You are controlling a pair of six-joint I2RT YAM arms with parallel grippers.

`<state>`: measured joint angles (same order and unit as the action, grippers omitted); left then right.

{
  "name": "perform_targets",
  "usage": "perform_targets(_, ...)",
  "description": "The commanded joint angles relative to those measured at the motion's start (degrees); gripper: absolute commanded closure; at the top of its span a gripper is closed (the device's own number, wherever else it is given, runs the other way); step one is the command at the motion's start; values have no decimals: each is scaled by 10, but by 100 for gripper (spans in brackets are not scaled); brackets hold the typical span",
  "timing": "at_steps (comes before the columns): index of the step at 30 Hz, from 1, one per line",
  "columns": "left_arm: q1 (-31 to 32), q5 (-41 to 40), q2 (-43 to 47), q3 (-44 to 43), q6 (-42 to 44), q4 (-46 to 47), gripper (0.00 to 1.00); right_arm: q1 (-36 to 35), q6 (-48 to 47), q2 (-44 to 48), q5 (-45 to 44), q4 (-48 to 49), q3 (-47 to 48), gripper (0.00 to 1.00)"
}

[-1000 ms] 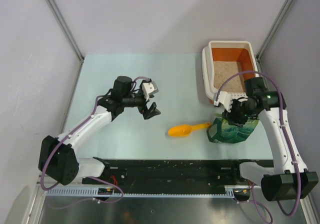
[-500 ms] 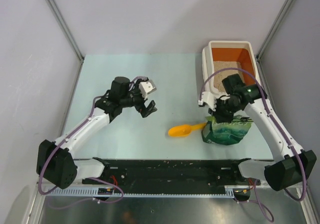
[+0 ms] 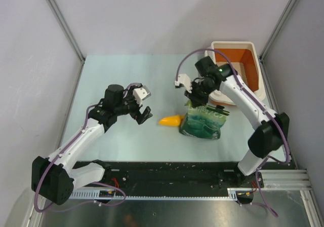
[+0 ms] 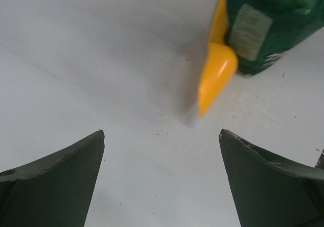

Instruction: Fill the litter box with clean litter

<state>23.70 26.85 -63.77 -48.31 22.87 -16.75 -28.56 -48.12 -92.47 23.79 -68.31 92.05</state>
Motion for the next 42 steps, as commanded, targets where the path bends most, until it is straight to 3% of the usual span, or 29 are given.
perform_targets(1,-12,0,29,18,-13,2,0,-26,40,-46,54,111,116,100)
perform_targets(17,-37,21,54,42,-13,5,0,-91,31,-271,57,134,386,100)
perform_targets(26,-38,36,39,27,-23,4,0,-91,46,-283,31,143,387,100)
perform_targets(28,-38,35,33,21,-17,3,0,-82,82,-274,30,155,380,91)
perform_targets(29,-38,29,24,17,-13,3,0,-78,94,-259,26,159,379,74)
perform_targets(32,-40,-8,-4,-8,14,3,0,-63,145,-219,13,186,357,43)
perform_targets(34,-58,-12,-27,-25,21,4,0,-48,170,-196,19,199,338,33)
perform_targets(39,-90,20,-129,-86,55,3,2,-12,237,-120,43,210,297,20)
perform_targets(42,-93,39,-180,-122,101,3,3,3,239,-74,41,209,250,17)
